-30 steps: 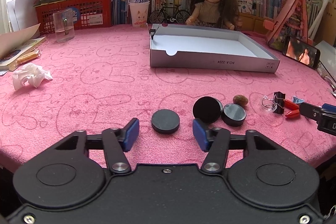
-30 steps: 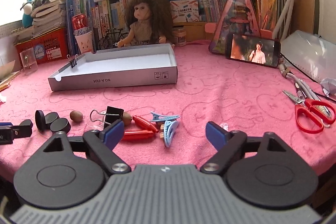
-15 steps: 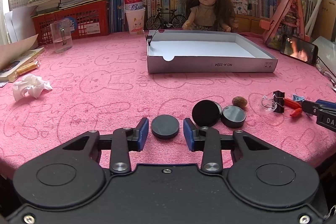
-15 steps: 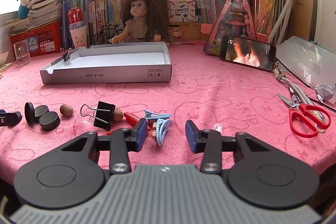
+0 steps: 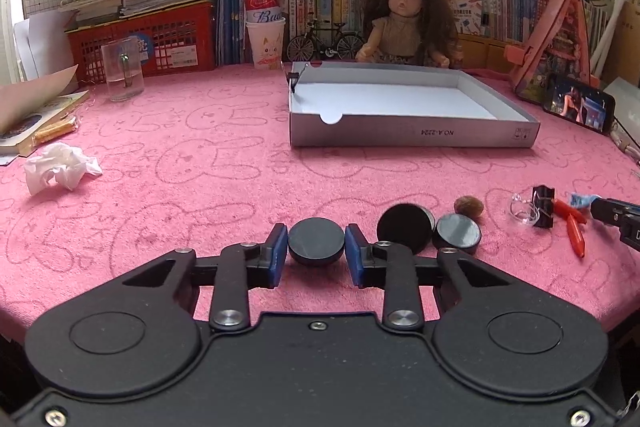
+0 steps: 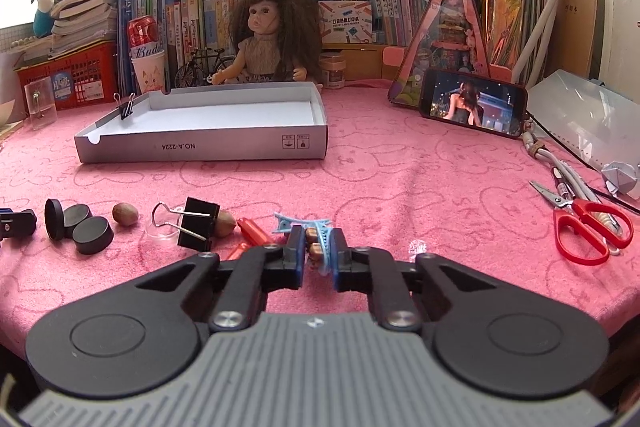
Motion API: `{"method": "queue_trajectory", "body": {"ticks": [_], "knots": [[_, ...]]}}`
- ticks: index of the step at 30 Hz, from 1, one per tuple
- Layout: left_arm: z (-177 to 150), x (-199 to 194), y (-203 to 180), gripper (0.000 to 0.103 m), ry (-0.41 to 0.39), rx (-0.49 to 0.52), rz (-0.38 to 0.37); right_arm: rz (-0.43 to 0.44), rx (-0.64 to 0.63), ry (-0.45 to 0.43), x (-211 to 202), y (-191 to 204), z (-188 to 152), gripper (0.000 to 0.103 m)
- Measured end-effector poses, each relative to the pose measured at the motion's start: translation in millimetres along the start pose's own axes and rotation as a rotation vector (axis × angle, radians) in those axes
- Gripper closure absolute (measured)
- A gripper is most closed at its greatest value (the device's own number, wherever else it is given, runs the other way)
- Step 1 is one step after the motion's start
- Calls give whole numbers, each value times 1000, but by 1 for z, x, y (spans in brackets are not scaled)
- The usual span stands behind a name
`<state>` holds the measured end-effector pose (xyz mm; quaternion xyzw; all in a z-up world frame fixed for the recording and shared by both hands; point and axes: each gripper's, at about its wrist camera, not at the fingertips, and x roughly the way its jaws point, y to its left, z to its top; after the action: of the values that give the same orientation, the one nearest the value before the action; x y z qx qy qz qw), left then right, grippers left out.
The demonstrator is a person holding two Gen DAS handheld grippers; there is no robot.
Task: Organize rigid objects
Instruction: 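Carry the puck in the left tool and the blue clip in the right tool into the white tray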
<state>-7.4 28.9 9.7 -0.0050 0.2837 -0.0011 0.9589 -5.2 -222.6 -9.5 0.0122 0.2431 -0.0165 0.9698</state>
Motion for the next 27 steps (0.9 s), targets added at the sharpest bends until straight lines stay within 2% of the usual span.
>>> {"method": "queue_trajectory", "body": {"ticks": [12, 27], "knots": [[32, 10, 4, 74, -21, -54, -41, 29, 32, -18, 10, -5, 22, 87], [93, 49, -8, 74, -43, -68, -105, 122, 70, 0, 60, 5, 72, 87]]}}
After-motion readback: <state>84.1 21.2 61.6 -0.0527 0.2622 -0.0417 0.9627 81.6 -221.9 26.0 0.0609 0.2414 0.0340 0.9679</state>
